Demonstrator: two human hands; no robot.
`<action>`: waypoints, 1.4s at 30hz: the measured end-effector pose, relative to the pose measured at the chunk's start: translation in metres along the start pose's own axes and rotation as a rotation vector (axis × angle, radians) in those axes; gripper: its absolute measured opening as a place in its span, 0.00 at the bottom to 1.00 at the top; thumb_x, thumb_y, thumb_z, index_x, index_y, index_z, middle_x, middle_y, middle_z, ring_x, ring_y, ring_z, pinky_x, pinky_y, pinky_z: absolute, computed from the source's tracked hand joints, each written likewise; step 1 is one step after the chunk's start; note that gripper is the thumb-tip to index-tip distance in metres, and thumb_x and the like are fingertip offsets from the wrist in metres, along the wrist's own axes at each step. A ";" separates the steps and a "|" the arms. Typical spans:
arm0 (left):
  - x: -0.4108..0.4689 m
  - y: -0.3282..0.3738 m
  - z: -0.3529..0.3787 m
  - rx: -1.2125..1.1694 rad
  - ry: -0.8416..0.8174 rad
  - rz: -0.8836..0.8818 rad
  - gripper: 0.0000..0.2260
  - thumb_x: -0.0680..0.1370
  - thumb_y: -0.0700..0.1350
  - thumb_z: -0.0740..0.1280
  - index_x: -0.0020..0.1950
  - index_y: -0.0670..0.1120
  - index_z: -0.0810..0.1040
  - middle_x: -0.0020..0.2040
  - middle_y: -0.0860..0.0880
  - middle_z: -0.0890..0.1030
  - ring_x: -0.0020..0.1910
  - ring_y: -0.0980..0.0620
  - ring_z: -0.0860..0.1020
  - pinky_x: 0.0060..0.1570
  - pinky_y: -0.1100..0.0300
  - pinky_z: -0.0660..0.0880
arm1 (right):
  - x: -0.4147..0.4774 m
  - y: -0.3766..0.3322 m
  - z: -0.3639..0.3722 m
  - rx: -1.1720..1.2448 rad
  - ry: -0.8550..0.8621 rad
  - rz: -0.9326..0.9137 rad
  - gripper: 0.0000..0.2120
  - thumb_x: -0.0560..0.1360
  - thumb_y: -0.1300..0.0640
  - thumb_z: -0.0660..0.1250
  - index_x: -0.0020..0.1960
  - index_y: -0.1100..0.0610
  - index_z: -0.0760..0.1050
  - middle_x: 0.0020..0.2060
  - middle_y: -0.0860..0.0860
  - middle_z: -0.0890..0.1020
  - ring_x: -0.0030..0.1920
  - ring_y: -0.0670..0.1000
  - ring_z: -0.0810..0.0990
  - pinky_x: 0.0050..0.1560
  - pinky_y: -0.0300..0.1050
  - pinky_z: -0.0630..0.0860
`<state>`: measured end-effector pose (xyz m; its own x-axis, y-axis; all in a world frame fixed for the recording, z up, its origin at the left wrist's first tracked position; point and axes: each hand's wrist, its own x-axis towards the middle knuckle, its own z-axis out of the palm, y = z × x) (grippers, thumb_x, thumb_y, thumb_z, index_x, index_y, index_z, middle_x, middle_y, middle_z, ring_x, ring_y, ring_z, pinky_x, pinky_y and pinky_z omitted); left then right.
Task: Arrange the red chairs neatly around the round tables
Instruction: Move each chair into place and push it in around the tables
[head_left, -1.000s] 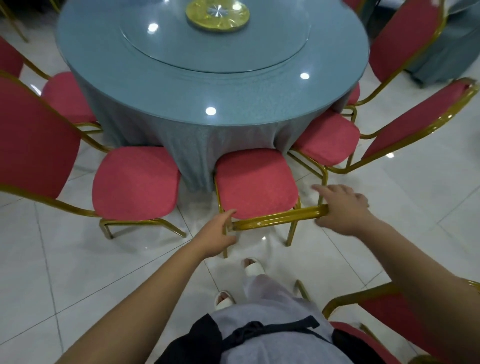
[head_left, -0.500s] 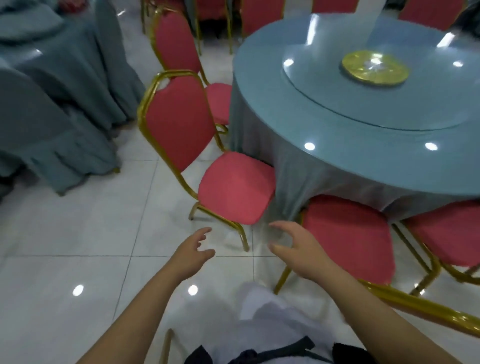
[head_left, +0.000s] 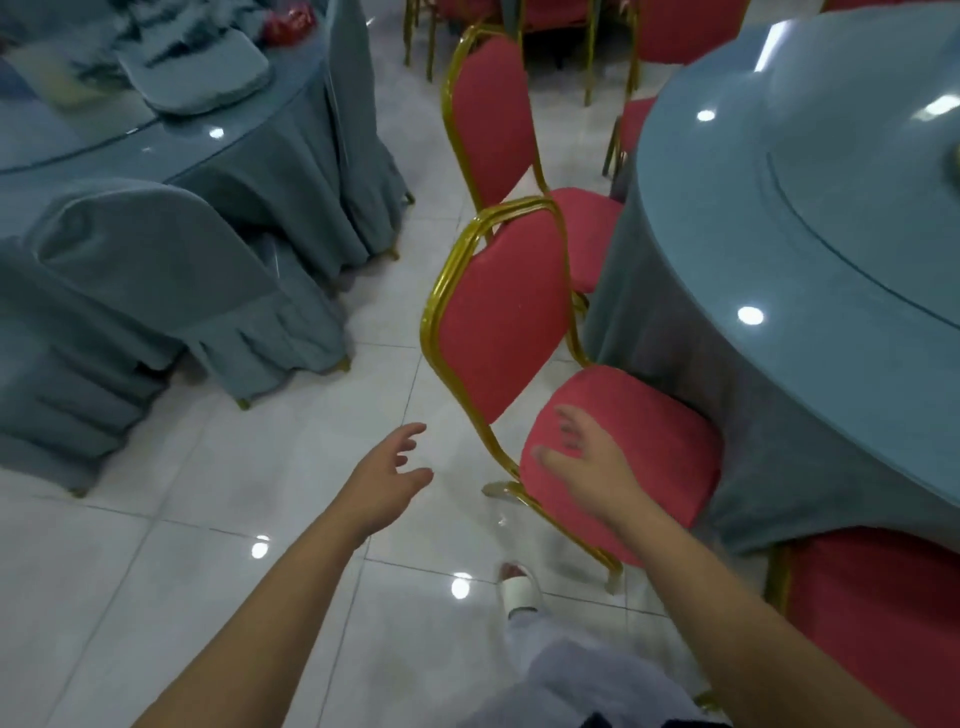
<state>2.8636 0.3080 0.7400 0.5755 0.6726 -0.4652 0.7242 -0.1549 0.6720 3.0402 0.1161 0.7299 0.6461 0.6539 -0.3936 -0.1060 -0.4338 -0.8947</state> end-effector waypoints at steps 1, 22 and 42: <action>0.017 0.007 -0.011 0.000 0.004 0.005 0.24 0.79 0.45 0.68 0.72 0.62 0.67 0.70 0.53 0.71 0.61 0.54 0.70 0.54 0.57 0.72 | 0.018 -0.011 0.007 0.051 -0.001 0.008 0.32 0.72 0.50 0.73 0.74 0.45 0.65 0.71 0.49 0.70 0.69 0.51 0.69 0.43 0.30 0.75; 0.331 0.095 -0.153 0.151 -0.388 0.365 0.19 0.81 0.38 0.61 0.65 0.59 0.73 0.60 0.53 0.78 0.54 0.57 0.77 0.42 0.67 0.73 | 0.276 -0.134 0.176 0.004 0.624 0.437 0.43 0.71 0.54 0.67 0.81 0.51 0.49 0.71 0.55 0.70 0.66 0.61 0.74 0.66 0.57 0.74; 0.373 0.096 -0.172 1.271 -0.964 1.110 0.13 0.71 0.52 0.76 0.51 0.66 0.78 0.56 0.60 0.78 0.59 0.55 0.75 0.57 0.61 0.72 | 0.017 -0.098 0.315 -0.105 0.306 0.561 0.43 0.67 0.64 0.60 0.69 0.23 0.59 0.60 0.35 0.75 0.58 0.39 0.75 0.57 0.35 0.71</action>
<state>3.0825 0.6683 0.7297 0.5603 -0.5688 -0.6021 -0.4966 -0.8125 0.3054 2.8233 0.3649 0.7450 0.7019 0.1106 -0.7036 -0.4256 -0.7270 -0.5389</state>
